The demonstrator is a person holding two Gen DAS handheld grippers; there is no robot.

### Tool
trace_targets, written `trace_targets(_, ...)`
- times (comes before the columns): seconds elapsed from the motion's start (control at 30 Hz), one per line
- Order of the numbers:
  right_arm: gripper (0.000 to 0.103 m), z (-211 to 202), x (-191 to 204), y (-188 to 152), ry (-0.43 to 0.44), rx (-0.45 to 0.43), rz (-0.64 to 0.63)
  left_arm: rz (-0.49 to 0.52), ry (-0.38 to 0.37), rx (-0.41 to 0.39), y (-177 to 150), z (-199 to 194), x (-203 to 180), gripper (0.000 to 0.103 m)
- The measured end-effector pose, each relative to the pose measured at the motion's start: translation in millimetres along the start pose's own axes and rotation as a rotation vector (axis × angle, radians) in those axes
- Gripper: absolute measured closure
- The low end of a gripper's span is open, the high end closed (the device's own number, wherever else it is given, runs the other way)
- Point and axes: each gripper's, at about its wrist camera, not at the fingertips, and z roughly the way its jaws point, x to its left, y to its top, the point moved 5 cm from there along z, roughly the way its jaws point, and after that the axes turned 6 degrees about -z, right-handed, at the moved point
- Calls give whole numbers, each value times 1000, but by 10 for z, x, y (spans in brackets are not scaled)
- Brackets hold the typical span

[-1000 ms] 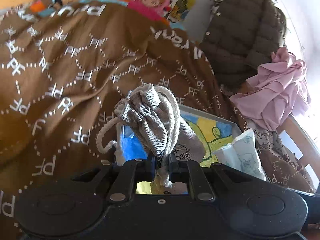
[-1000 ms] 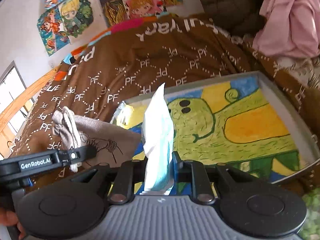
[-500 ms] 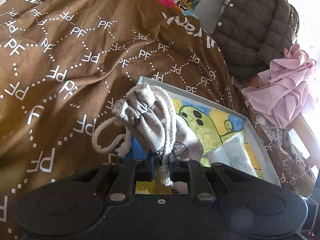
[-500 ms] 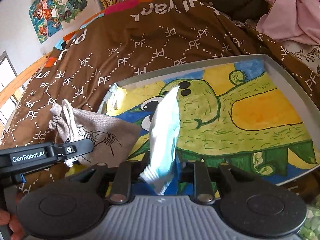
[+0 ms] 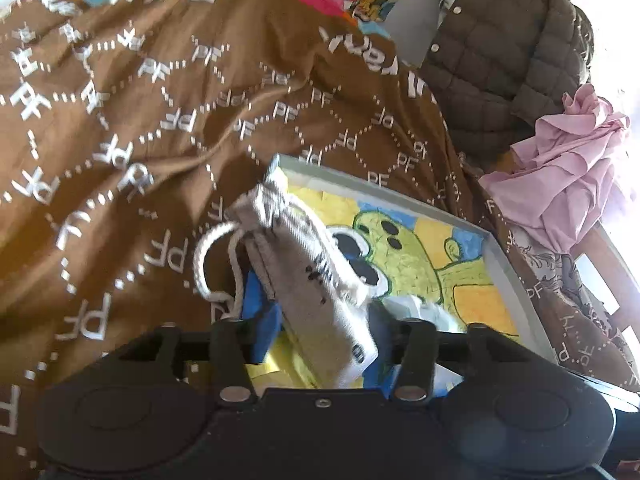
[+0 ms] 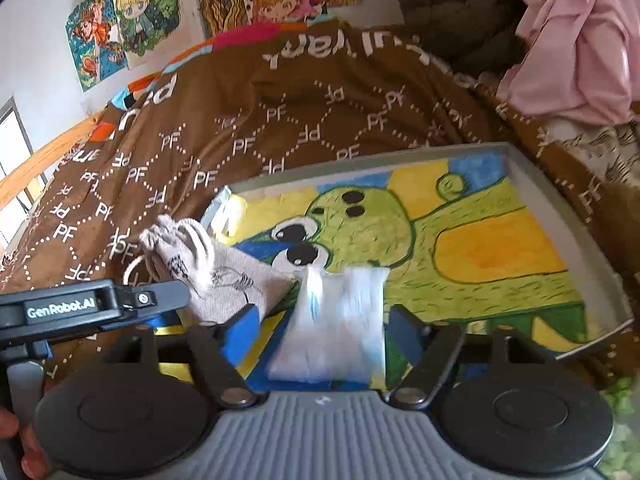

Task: Organize soft objects
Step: 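Carry the pouch and cloth onto the painting tray and open both tools, then withdraw both open tools from the tray back toward the pile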

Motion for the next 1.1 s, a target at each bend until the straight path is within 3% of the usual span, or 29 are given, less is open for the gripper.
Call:
trace_targets(0.17,13,-329,-6,64,-29,-66,-29,45,23,-98,112,-349,-159,21)
trace_targets(0.43,0,-997,79,145,-38,-217,-104,139,32,-273,101,-1052,-474,2)
trace_targets(0.67,0,-1565,137,57,-41,-322,-135,150,35,-318,-29,-1602,-581,1)
trace_targets(0.9,0,-2082,134,-167,17,-364,-83,178,65,-366,-345,-2197,-619,1)
trace_targets(1.1,0,-2459,183,-456,29,-386,-104,186,82,-360,-630,-2530,-617,1)
